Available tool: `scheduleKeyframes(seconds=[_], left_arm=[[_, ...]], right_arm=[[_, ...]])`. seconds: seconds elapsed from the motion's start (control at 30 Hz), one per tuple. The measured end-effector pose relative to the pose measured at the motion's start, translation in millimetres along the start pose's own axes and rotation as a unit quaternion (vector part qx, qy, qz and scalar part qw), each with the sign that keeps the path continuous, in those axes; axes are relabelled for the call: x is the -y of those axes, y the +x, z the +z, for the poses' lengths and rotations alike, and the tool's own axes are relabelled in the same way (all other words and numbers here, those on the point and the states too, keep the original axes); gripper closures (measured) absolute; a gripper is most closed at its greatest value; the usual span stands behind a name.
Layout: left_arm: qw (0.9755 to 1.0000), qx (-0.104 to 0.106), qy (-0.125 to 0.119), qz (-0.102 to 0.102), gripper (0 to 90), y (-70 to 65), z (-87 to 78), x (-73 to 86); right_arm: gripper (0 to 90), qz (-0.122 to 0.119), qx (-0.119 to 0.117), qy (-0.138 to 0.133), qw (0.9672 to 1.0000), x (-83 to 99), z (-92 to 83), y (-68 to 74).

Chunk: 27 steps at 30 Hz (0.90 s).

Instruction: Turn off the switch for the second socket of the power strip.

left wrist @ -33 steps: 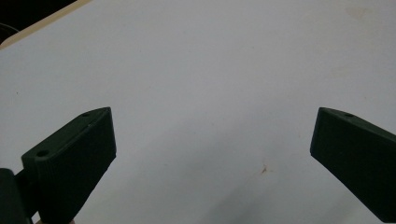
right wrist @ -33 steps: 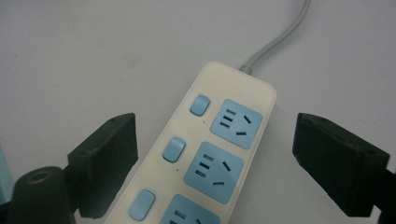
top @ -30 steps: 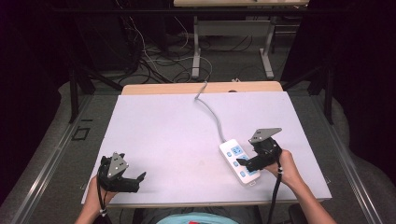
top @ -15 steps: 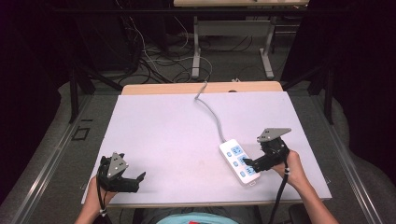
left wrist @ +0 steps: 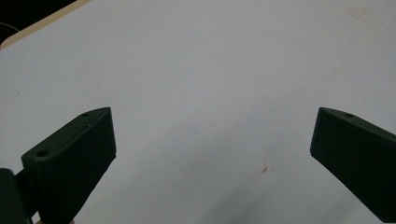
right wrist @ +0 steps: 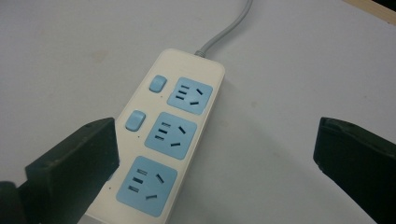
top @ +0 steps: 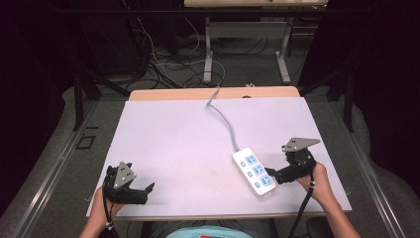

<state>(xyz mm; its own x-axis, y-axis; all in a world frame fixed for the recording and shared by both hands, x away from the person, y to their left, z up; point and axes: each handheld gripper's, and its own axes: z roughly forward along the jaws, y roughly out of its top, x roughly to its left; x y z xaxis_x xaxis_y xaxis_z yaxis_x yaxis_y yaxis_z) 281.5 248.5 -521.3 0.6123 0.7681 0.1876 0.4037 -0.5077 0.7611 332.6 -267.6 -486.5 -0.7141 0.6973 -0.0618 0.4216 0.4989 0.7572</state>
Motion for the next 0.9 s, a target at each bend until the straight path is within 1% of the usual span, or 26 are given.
scheduleKeyframes(seconds=[0.1, 0.13, 0.17, 0.2, 0.3, 0.37, 0.47, 0.67, 0.7, 0.77, 0.8, 0.87, 0.9], left_arm=[[1.0, 0.001, 0.002, 0.0, 0.3, 0.1, -0.2, -0.2], [1.0, -0.002, 0.002, 0.003, 0.3, 0.4, -0.3, -0.3], [1.0, -0.002, 0.002, 0.002, 0.3, 0.2, -0.1, -0.3], [1.0, -0.001, 0.001, 0.002, 0.3, 0.3, 0.1, -0.3], [1.0, -0.001, 0.003, 0.003, 0.3, 0.3, 0.2, -0.5], [1.0, -0.001, 0.004, 0.004, 0.3, 0.3, 0.4, -0.5], [1.0, 0.0, 0.004, 0.004, 0.3, 0.3, 0.8, -0.6], [1.0, 0.0, 0.003, 0.002, 0.3, -0.2, 1.6, -0.6], [1.0, 0.0, 0.003, 0.002, 0.3, -0.1, 1.7, -0.6], [1.0, 0.001, 0.004, 0.002, 0.3, 0.0, 1.4, -0.7], [1.0, 0.001, 0.004, 0.003, 0.3, 0.0, 1.5, -0.7], [1.0, 0.001, 0.005, 0.003, 0.3, 0.0, 1.5, -0.8], [1.0, 0.001, 0.005, 0.003, 0.3, 0.0, 1.5, -0.8]], right_arm=[[0.0, 0.003, 0.003, -0.004, 1.0, 4.7, -2.4, -1.6], [0.0, 0.005, 0.004, -0.001, 1.0, 6.2, -3.6, -1.7], [0.0, 0.005, 0.007, -0.004, 1.0, 8.1, -4.0, -2.4], [0.0, 0.009, 0.004, -0.001, 0.9999, 9.7, -5.2, -2.5], [0.0, 0.014, 0.01, -0.004, 0.9998, 15.5, -5.9, -3.6], [0.0, 0.018, 0.009, -0.001, 0.9998, 19.2, -6.6, -4.0], [0.0, 0.019, 0.013, -0.001, 0.9997, 24.4, -7.9, -4.7], [0.0, 0.027, 0.022, -0.012, 0.9993, 32.5, -10.6, -4.2], [0.0, 0.025, 0.018, -0.009, 0.9995, 33.3, -11.3, -4.7], [0.0, 0.028, 0.023, -0.017, 0.9992, 35.8, -11.8, -3.8], [0.0, 0.031, 0.025, -0.015, 0.9991, 36.8, -12.4, -3.2], [0.0, 0.027, 0.025, -0.021, 0.9991, 39.3, -12.8, -2.8], [0.0, 0.027, 0.028, -0.02, 0.999, 40.1, -13.7, -2.6]])
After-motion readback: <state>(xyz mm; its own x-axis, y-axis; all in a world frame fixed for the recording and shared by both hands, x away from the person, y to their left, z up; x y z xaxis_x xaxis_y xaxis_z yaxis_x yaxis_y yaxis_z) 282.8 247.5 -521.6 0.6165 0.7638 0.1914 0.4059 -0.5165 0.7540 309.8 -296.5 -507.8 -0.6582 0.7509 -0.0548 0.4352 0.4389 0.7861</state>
